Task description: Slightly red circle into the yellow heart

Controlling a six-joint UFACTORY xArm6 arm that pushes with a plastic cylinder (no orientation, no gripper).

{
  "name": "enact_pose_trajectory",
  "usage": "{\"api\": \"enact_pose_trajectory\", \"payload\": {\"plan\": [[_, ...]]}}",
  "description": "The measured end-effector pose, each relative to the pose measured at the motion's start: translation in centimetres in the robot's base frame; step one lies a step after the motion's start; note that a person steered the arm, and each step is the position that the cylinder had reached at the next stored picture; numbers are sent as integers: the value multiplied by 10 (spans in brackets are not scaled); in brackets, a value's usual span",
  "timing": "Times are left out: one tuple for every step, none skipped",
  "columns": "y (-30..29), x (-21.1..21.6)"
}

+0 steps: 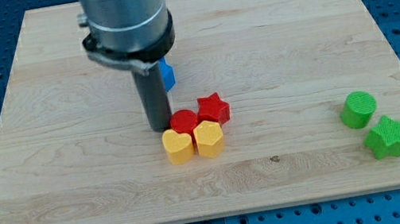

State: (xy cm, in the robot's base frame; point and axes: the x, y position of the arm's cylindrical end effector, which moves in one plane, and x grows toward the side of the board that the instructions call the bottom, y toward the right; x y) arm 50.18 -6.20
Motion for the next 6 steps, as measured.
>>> {"api": "enact_pose_trajectory", "payload": {"plan": [[0, 0], [7, -11], [34, -27], [49, -25], [49, -15], [62, -13]]}}
